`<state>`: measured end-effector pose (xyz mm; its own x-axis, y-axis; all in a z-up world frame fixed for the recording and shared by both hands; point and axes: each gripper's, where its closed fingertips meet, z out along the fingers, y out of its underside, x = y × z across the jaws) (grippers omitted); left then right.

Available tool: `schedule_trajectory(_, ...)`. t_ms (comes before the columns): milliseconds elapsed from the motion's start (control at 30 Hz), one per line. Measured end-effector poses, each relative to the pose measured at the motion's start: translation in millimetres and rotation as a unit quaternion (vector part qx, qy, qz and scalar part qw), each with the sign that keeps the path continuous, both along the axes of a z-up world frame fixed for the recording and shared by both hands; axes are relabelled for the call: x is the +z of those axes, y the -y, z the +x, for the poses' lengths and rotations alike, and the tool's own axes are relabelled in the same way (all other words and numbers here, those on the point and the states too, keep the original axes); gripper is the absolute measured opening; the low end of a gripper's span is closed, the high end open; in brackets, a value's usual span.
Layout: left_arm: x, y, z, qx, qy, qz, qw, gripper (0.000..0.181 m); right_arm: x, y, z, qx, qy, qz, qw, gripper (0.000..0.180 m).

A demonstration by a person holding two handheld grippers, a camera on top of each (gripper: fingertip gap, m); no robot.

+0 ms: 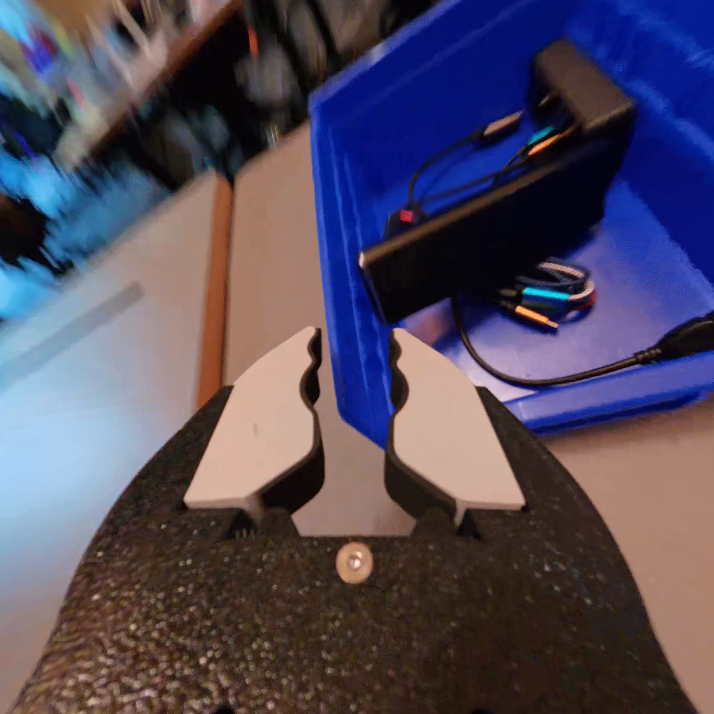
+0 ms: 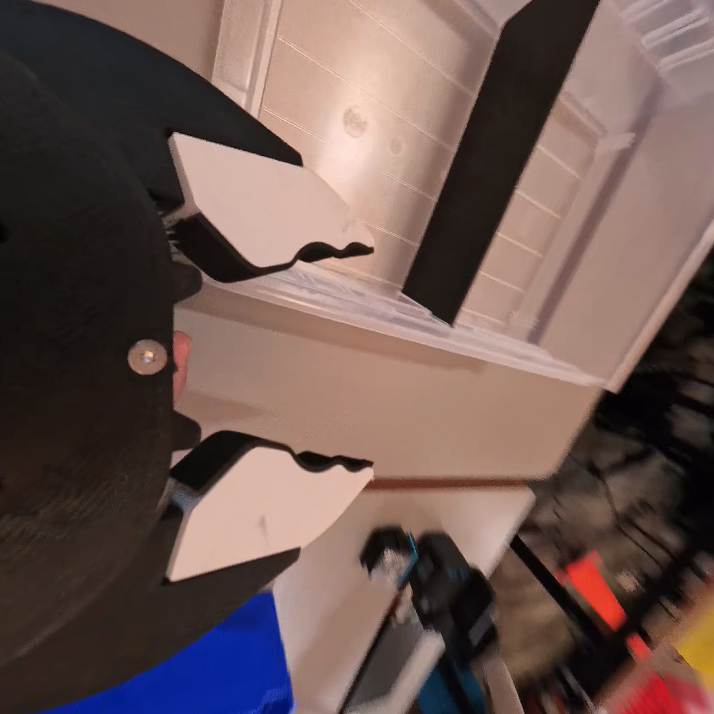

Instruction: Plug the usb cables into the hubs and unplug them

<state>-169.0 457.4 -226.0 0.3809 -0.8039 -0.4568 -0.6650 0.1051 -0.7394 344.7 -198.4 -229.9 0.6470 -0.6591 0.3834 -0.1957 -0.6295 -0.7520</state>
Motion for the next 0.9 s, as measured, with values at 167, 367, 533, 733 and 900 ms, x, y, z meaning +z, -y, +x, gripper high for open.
schedule_trajectory(167, 25.8, 39.8, 46.7, -0.168, -0.146, 0.261, 0.939, 0.081, 55.5, -44.9, -64.3, 0.093, 0.079, 0.082, 0.989, 0.097)
schedule_trajectory(367, -23.0, 32.0, 87.5, -0.224, -0.315, 0.332, 0.860, 0.083, 62.1, -139.4, -162.3, 0.258, 0.031, 0.138, 0.956, 0.096)
schedule_trajectory(533, -59.7, 29.0, 104.6, -0.271, -0.362, 0.281, 0.847, 0.085, 43.0, -174.2, -193.0, 0.315, 0.021, 0.108, 0.943, 0.096)
schedule_trajectory(733, -71.5, 12.1, 101.9, -0.266, -0.399, 0.244, 0.843, 0.076, 35.2, -179.1, -196.6, 0.329, 0.021, 0.093, 0.939, 0.093)
schedule_trajectory(900, -65.2, 1.4, 107.4, -0.239, -0.384, 0.297, 0.841, 0.060, 33.2, -180.3, -200.0, 0.339, 0.009, 0.101, 0.935, 0.091)
